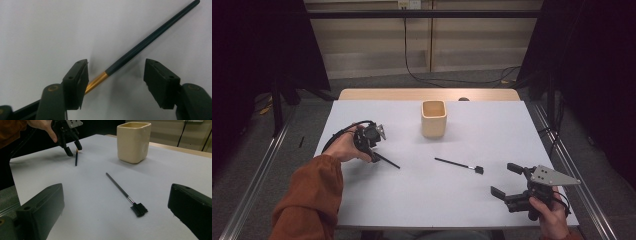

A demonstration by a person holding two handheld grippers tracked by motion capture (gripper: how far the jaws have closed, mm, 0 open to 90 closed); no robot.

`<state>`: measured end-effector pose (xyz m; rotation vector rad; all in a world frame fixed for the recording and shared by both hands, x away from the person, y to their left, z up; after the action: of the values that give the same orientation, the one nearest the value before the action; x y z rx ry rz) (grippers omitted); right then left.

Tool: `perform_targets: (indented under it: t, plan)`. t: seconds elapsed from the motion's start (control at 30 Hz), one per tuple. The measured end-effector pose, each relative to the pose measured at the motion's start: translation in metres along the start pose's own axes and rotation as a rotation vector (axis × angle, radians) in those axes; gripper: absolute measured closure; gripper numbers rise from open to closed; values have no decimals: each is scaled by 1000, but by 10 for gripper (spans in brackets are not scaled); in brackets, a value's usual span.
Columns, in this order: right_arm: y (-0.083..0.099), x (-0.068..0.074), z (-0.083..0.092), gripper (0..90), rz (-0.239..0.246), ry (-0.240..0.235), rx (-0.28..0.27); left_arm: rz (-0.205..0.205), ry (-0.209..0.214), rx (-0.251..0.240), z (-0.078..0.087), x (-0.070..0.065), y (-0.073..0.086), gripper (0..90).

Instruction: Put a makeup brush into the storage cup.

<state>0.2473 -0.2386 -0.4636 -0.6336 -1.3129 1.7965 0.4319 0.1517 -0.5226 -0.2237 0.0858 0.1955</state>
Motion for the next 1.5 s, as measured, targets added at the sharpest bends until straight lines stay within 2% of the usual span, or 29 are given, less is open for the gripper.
perform_targets:
  t: [0.23, 0.3, 0.33, 0.43, 0.93, 1.03, 1.17, 1.27, 1.3, 1.37, 1.5]
  plan:
    - [0, 1, 0, 0, 1, -2, 2, 8, 25, 2, -1, 1, 1, 442]
    - [0, 0, 1, 0, 2, 2, -6, 14, 57, -11, -3, 0, 2, 487]
    - [0, 0, 1, 0, 1, 1, -6, 27, 87, -24, -3, 0, 3, 515]
    - [0, 1, 0, 0, 2, -1, -1, 39, 97, -21, -3, 1, 3, 531]
    - [3, 3, -1, 0, 13, -2, 15, 87, 93, -8, -3, 2, 2, 616]
    - [3, 2, -1, 0, 8, 4, 16, 106, 101, -14, -2, 4, 3, 715]
    - [4, 3, -1, 0, 10, -1, 20, 125, 91, -27, -3, 4, 2, 758]
    - [4, 3, -2, 0, 13, -2, 23, 139, 110, -15, -2, 3, 2, 824]
    - [4, 3, -2, 0, 15, -2, 24, 139, 110, -15, -2, 3, 2, 833]
    - [4, 4, -1, 0, 15, -2, 24, 186, 106, -34, -4, 1, 0, 834]
    - [4, 3, -1, 0, 15, -1, 23, 185, 108, -23, -2, 2, 2, 834]
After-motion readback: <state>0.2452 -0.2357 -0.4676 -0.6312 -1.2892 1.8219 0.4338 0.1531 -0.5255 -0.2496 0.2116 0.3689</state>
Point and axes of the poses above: each handheld gripper's, and its own axes: z roughly backward along the jaws, y roughly out of its underside, x roughly to its left, the point moved 8 cm from there along -z, roughly forward along the jaws, and after that the axes turned 9 degrees about y, right-handed, at the moved point
